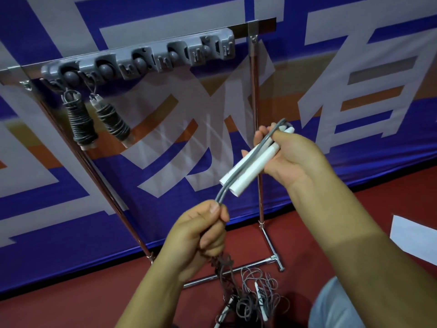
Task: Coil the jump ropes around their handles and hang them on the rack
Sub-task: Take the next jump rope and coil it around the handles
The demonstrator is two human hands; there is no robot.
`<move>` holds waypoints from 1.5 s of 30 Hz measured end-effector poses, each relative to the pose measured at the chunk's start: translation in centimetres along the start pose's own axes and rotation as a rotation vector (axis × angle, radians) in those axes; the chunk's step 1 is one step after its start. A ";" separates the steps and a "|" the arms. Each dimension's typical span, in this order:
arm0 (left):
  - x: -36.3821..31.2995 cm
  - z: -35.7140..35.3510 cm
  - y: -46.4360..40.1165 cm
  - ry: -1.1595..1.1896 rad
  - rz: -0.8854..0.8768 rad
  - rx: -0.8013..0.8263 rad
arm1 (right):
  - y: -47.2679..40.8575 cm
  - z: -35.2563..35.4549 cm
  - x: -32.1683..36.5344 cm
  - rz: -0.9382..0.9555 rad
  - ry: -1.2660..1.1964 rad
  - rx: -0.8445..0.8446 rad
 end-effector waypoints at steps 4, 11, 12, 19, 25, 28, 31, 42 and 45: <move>0.5 -0.4 0.1 -0.004 0.014 0.047 | 0.5 -0.2 -0.2 0.029 0.028 0.030; -1.8 1.6 0.4 -0.064 -0.103 -0.246 | 0.7 -0.7 0.3 0.057 0.043 0.074; -2.0 1.8 0.4 -0.089 -0.121 -0.250 | 0.7 -0.6 0.2 0.037 0.032 0.063; -1.7 1.7 0.5 -0.076 -0.046 -0.251 | 1.2 0.0 -0.2 -0.073 -0.032 -0.008; -0.5 1.7 -0.1 -0.150 -0.061 -0.413 | 1.1 0.1 -1.4 -0.111 -0.145 -0.088; 0.1 0.4 0.1 -0.336 -0.059 -0.449 | 0.3 0.9 -1.0 0.005 -0.117 -0.128; 0.0 -0.3 0.9 -0.516 -0.025 -0.452 | -0.1 1.5 1.0 0.233 -0.021 -0.124; -2.8 -1.6 2.4 -1.119 -0.080 -0.481 | 1.3 1.5 2.6 0.619 0.385 0.050; -4.9 -2.2 2.8 -1.338 -0.320 -0.513 | 1.4 1.1 2.3 0.614 0.470 0.097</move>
Point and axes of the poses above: each hand's wrist, its own y-axis away from the middle knuckle, its own z-axis out of the back of the hand, x = y × z, the point moved 7 cm from there along -y, towards the middle knuckle, and after that the axes turned 4 degrees about z, right-handed, at the moved point
